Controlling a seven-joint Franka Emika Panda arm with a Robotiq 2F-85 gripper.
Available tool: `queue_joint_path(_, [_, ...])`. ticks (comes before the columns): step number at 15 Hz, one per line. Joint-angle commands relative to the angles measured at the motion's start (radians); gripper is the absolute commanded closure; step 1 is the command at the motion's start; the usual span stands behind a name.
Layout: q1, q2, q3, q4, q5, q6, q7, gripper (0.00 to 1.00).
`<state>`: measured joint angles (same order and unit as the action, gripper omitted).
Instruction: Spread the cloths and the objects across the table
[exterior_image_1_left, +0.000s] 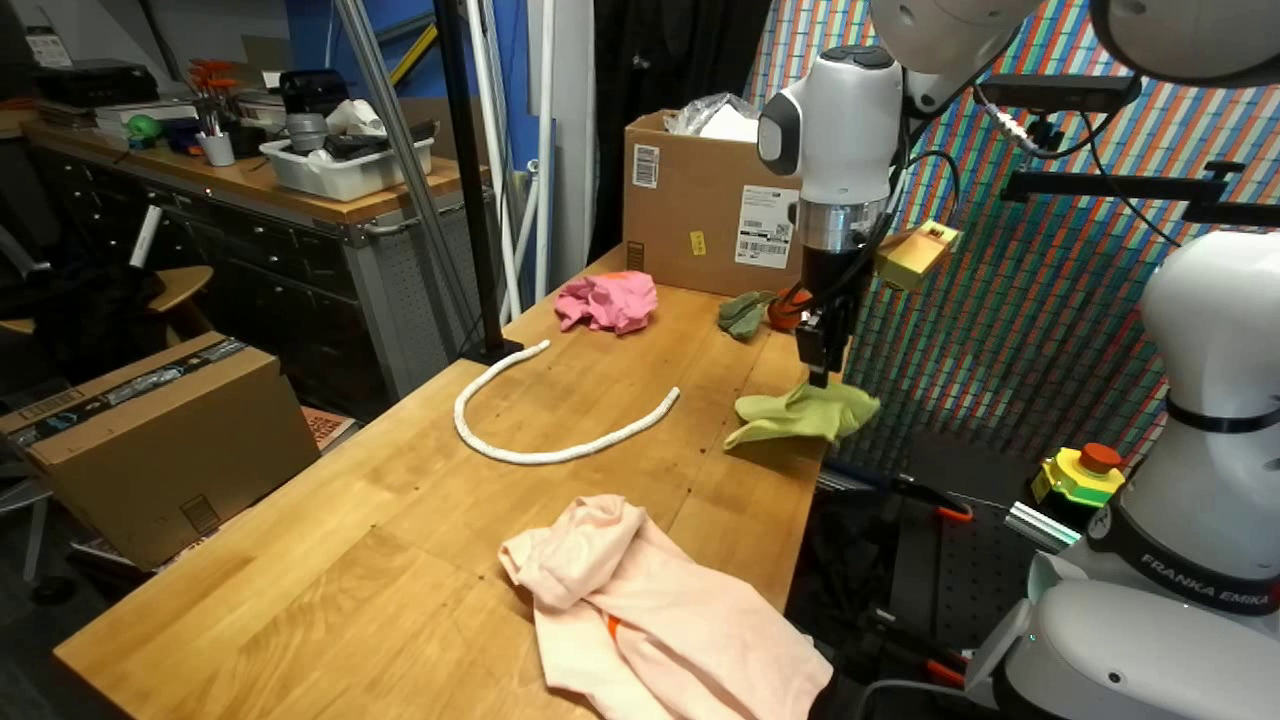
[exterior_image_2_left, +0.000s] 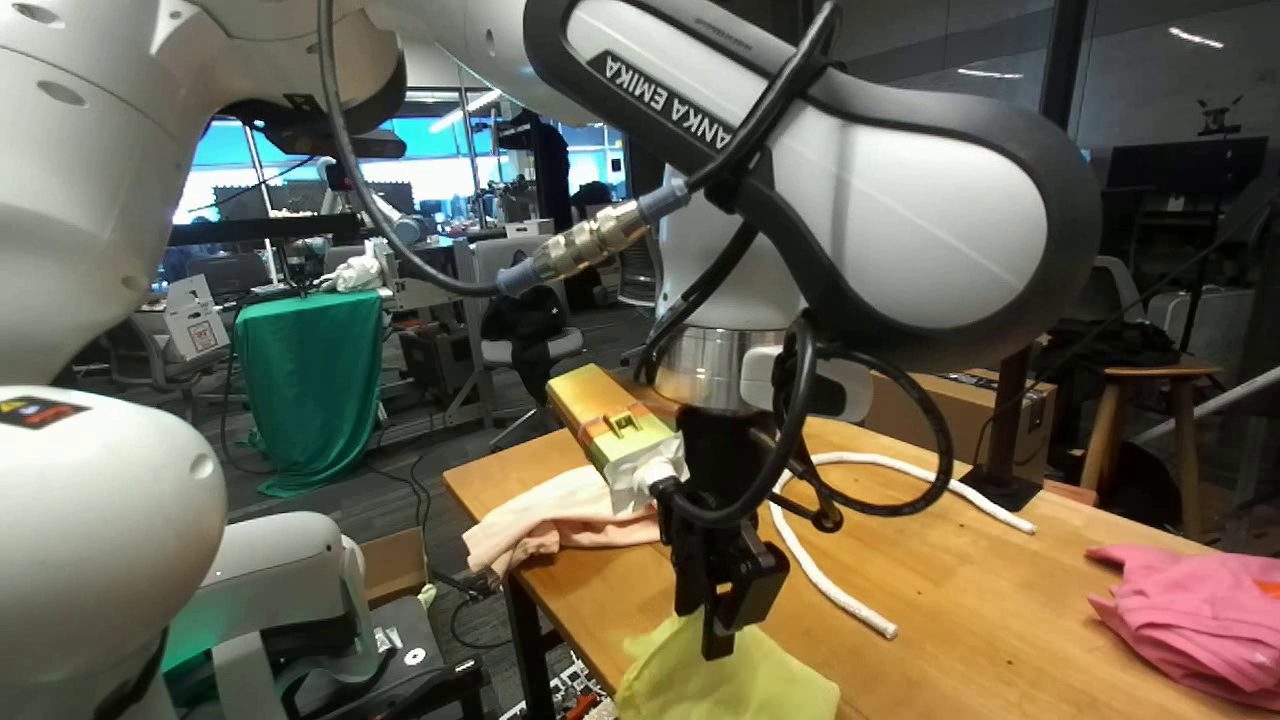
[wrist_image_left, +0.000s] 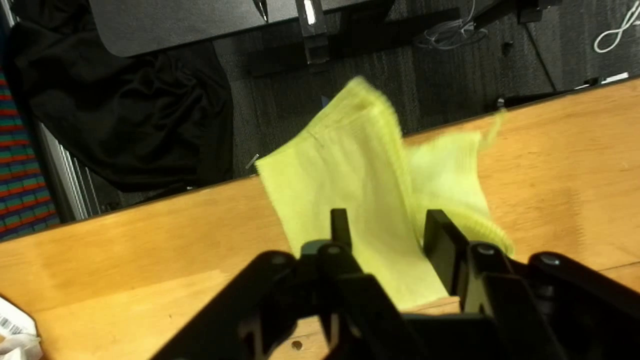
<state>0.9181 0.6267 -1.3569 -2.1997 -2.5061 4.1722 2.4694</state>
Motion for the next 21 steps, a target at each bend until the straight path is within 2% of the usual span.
queue_joint_path(1, [-0.017, 0.009, 0.004, 0.010, -0.006, 0.016, -0.004, 0.24])
queue_joint_path(4, [-0.021, 0.008, 0.005, 0.012, -0.006, 0.017, -0.002, 0.03])
queue_joint_path(5, [-0.022, 0.006, 0.005, 0.012, -0.006, 0.015, -0.002, 0.00])
queue_joint_path(9, [-0.018, -0.008, -0.008, 0.015, -0.006, 0.014, 0.002, 0.00])
queue_joint_path(12, [0.003, -0.028, -0.048, 0.015, -0.006, 0.017, -0.004, 0.00])
queue_joint_path(16, [0.067, -0.095, -0.156, 0.004, -0.006, -0.011, -0.036, 0.00])
queue_joint_path(21, [0.184, -0.242, -0.304, -0.004, -0.007, -0.071, -0.123, 0.00])
